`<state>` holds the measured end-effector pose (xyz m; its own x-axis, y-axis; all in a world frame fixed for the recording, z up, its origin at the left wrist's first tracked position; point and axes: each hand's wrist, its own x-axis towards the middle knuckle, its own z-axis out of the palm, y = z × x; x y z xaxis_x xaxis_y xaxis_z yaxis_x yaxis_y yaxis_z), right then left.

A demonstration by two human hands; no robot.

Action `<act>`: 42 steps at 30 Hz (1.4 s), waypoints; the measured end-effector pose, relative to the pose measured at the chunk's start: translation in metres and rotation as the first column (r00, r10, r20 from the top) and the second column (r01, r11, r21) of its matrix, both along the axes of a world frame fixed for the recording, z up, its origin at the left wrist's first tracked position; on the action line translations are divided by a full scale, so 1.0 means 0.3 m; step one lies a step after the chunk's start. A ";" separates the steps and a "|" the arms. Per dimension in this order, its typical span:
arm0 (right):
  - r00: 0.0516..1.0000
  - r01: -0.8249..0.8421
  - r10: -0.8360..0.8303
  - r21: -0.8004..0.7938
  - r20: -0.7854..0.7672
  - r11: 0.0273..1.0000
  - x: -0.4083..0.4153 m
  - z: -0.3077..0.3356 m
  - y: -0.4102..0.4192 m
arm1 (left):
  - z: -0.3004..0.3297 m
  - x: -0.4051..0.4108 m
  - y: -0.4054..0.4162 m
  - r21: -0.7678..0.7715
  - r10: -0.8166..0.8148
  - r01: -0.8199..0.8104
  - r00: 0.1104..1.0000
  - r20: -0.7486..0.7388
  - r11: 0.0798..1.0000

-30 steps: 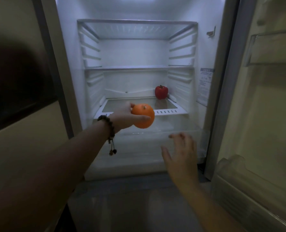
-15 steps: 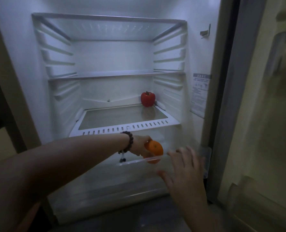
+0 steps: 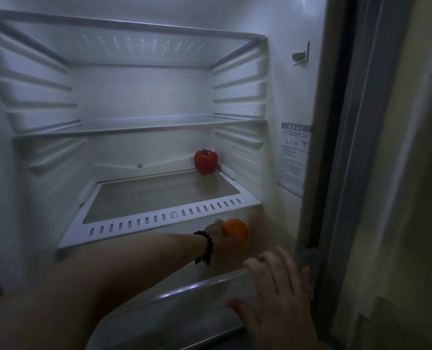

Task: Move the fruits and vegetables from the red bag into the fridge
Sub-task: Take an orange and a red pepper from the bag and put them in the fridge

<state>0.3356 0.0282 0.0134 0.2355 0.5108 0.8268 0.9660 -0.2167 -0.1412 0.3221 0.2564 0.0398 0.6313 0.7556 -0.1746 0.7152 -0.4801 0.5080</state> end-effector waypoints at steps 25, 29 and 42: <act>0.974 -0.118 0.072 -0.211 -0.214 0.970 -0.051 0.042 -0.075 | 0.364 -0.485 -0.595 0.463 0.177 -0.101 0.977 -0.122 0.880; 0.972 -0.126 0.066 -0.265 -0.224 0.956 -0.059 0.056 -0.098 | 0.285 -0.538 -0.736 0.697 0.215 -0.147 0.977 -0.010 0.702; 0.953 -0.237 0.166 -0.279 -0.255 0.931 -0.120 0.057 -0.340 | 0.035 -0.632 -1.018 0.663 0.296 -0.351 0.934 0.200 0.661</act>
<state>0.2997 -0.0739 0.0304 0.2610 0.7839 0.5634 0.9446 -0.0872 -0.3163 0.1326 -0.0489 0.0503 0.3128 0.8072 0.5006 0.8694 -0.4555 0.1912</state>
